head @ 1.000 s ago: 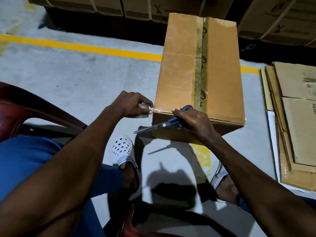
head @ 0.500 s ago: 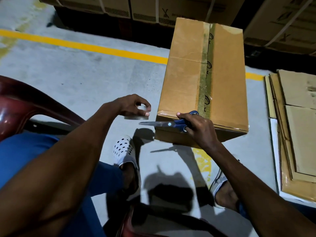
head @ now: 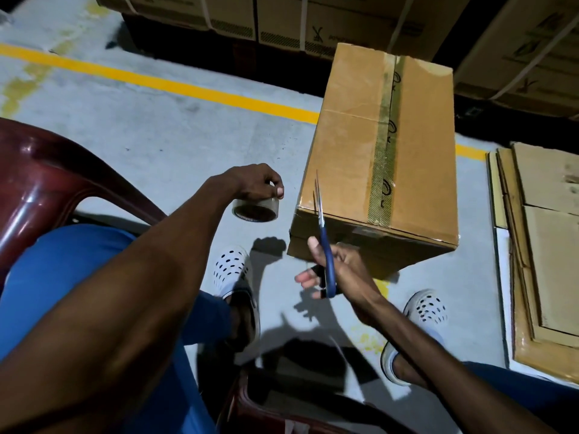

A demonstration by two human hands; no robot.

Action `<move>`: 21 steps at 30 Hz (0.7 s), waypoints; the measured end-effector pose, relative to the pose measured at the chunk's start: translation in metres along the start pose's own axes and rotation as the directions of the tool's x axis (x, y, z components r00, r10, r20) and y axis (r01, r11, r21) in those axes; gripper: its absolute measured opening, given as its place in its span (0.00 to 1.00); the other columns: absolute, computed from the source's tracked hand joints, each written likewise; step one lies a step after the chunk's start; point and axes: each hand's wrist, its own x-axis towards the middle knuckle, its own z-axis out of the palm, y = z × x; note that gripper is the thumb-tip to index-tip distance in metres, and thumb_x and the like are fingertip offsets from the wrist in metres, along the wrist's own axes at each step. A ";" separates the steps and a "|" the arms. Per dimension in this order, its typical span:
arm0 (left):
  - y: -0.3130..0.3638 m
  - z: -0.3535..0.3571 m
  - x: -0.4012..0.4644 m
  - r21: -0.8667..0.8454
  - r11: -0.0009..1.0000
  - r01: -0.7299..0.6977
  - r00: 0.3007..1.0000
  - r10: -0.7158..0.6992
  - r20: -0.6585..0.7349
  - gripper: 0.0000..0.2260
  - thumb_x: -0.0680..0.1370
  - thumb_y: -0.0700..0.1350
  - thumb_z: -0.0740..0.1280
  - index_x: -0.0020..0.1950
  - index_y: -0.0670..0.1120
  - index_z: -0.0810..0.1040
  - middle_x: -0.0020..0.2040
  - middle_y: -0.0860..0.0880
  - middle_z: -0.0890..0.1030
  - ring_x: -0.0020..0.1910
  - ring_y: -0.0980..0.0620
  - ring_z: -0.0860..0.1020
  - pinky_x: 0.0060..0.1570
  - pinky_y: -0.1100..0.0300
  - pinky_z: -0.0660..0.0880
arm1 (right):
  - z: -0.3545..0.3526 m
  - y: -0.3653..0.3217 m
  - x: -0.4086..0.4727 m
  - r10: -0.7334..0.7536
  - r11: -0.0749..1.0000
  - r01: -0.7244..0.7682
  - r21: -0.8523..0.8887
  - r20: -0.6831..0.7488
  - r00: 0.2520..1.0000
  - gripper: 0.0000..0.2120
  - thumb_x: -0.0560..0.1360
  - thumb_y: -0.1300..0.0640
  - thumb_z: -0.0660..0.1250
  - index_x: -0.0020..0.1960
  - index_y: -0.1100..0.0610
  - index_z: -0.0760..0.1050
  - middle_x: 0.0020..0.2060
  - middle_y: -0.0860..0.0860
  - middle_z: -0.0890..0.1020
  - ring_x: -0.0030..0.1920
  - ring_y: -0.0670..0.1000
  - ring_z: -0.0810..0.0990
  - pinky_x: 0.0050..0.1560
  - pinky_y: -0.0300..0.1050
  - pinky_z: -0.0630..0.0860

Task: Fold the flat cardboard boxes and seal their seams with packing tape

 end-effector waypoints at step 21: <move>0.005 0.006 -0.005 0.069 0.996 0.051 0.998 -0.049 -0.036 0.05 0.80 0.48 0.66 0.48 0.54 0.81 0.51 0.52 0.80 0.52 0.51 0.75 0.52 0.56 0.70 | 0.043 0.005 0.012 0.179 0.977 -0.195 0.090 0.161 0.970 0.35 0.75 0.29 0.58 0.57 0.61 0.76 0.44 0.62 0.86 0.45 0.56 0.87 0.43 0.53 0.83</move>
